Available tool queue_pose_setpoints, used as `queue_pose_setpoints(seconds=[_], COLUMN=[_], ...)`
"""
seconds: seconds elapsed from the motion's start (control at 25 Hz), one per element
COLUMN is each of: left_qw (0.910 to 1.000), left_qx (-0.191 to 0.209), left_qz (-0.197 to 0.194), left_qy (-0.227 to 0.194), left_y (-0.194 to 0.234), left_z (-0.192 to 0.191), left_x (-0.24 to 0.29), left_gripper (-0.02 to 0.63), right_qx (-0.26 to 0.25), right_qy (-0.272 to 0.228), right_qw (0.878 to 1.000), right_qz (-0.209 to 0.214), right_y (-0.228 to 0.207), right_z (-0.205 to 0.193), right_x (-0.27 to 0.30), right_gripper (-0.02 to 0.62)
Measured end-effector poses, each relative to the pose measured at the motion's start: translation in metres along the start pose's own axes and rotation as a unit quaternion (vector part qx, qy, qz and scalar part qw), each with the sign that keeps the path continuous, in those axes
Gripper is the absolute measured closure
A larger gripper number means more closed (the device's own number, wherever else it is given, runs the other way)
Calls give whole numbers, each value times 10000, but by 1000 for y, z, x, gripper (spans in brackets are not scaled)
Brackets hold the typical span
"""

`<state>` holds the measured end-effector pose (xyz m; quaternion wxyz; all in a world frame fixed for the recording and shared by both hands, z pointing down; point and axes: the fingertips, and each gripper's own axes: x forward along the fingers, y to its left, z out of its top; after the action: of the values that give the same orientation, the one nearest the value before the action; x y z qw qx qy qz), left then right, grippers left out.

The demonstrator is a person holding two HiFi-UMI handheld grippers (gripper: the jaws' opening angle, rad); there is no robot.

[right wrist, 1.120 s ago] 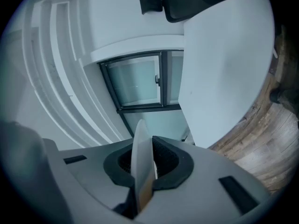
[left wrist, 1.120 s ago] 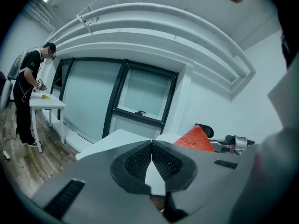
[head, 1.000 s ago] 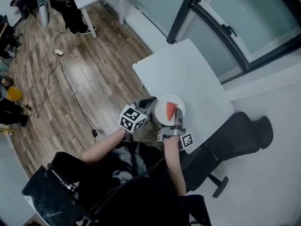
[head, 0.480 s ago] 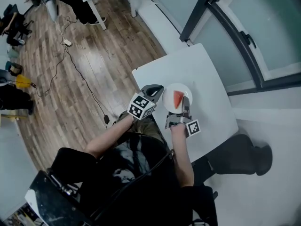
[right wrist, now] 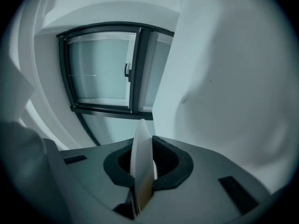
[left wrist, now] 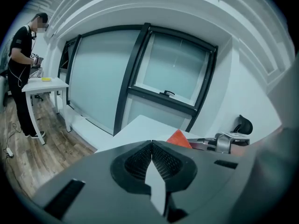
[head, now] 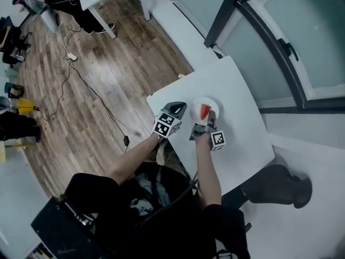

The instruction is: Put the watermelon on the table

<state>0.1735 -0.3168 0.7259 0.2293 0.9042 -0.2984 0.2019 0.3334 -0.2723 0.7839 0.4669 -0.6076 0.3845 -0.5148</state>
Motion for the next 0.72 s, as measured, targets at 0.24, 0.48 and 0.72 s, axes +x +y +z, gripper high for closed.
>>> queue_pose_setpoints(seconds=[0.24, 0.48, 0.72], left_qw=[9996, 9994, 9991], left_qx=[-26, -308, -275], left_qz=[-163, -181, -308], left_qy=[217, 28, -22], left_y=[15, 28, 26], left_z=[-4, 10, 16], left_x=[19, 11, 5], left_gripper=[600, 600, 600], right_qx=[-450, -2500, -4052], right_qy=[-431, 258, 638], right_qw=[9956, 9571, 8943], right_qz=[-700, -1440, -1791], right_y=[-37, -36, -39], right_z=[14, 12, 21], right_x=[59, 94, 97], right_gripper=[566, 567, 532])
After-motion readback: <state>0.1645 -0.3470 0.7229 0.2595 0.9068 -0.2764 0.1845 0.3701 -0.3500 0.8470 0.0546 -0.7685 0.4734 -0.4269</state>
